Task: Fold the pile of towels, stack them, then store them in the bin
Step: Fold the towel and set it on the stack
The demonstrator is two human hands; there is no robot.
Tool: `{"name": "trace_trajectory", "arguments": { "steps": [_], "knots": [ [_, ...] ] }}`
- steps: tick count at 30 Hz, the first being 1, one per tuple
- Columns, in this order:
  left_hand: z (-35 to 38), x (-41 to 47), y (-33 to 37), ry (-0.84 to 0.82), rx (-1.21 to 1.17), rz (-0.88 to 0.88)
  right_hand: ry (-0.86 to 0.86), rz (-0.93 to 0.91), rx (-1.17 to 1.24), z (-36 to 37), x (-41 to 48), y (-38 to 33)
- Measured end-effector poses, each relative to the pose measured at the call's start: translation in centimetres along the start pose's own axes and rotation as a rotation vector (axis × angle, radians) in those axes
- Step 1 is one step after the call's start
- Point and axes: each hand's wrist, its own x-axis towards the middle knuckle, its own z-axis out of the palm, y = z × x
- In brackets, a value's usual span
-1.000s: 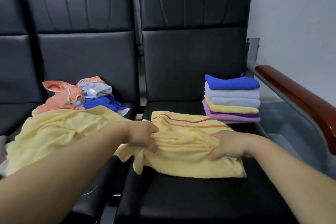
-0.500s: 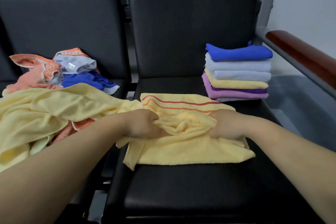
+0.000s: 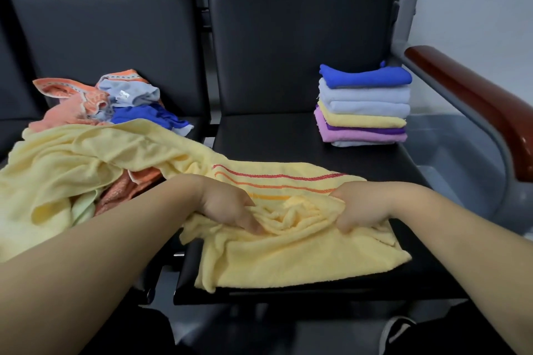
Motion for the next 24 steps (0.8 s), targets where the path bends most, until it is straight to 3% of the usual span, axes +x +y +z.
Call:
{"name": "trace_trajectory", "arguments": {
  "steps": [3,8,13,15,18,20,24],
  "knots": [
    [0.1,-0.7,-0.2,0.200,-0.094,0.045,0.010,-0.055,0.078,-0.3,-1.7,0.3],
    [0.7,0.0,0.2,0.510,-0.119,0.096,0.266,-0.080,0.176,-0.6,-2.4,0.4],
    [0.3,0.8,0.9,0.397,-0.001,-0.033,0.095,0.053,0.080,-0.1,-1.1,0.9],
    [0.0,0.6,1.0,0.340,-0.008,-0.004,0.024,0.046,0.084,-0.8,-1.5,1.0],
    [-0.7,0.6,0.6,0.429,-0.077,0.082,-0.030,0.049,0.140,-2.0,-2.2,0.9],
    [-1.2,0.9,0.4,0.506,-0.131,0.100,0.090,0.114,0.128,-2.8,-1.7,1.0],
    [-1.4,2.2,0.6,0.562,-0.109,0.062,0.486,0.183,0.067,-3.5,1.8,1.1]
  ]
}}
